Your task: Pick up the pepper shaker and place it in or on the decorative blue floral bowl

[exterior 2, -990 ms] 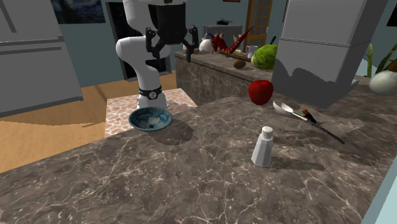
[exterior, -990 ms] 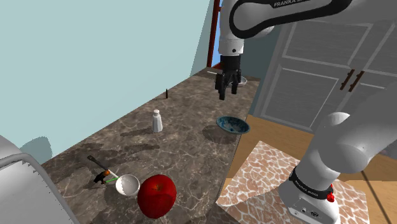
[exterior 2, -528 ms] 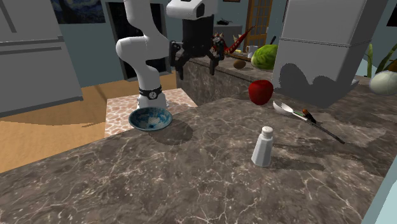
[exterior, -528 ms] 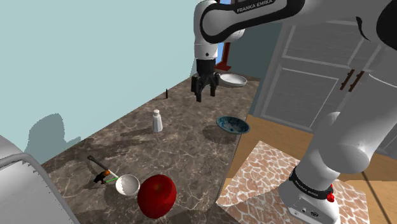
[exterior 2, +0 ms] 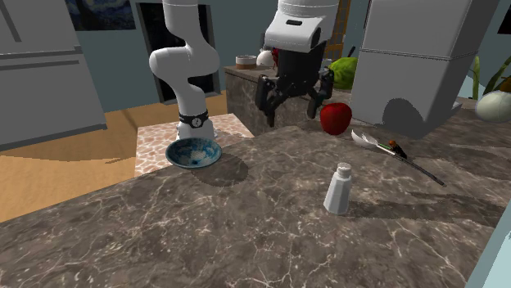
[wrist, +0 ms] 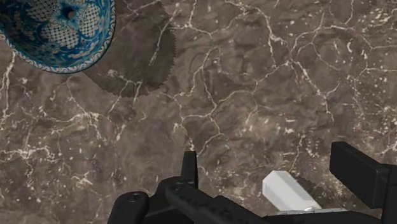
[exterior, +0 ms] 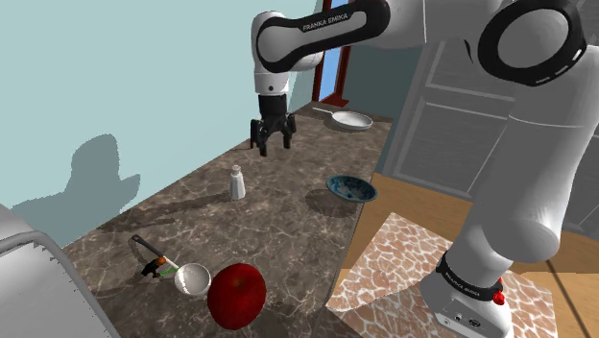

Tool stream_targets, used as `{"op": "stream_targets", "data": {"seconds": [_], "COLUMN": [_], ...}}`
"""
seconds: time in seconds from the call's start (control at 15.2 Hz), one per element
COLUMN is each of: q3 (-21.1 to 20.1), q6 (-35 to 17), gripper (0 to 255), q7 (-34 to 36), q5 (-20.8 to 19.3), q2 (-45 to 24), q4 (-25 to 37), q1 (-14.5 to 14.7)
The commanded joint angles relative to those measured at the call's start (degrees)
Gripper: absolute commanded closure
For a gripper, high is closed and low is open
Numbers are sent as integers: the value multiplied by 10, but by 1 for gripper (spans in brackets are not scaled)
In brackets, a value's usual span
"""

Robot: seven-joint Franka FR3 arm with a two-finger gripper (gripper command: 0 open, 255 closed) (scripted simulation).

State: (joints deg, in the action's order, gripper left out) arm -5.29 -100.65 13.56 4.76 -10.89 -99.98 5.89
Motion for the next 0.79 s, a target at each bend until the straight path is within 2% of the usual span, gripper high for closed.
{"op": "stream_targets", "data": {"seconds": [0.0, 0.26, 0.53, 0.73], "q3": [-5, -9, -11, -11], "q6": [0, 24, 65, 40], "gripper": [0, 0, 0, 0], "q7": [13, 33, 50, 49], "q5": [0, -5, -10, -10], "q2": [-45, -145, -253, -248], "q4": [45, 168, 318, 288], "q1": [8, 21, 37, 37]}}
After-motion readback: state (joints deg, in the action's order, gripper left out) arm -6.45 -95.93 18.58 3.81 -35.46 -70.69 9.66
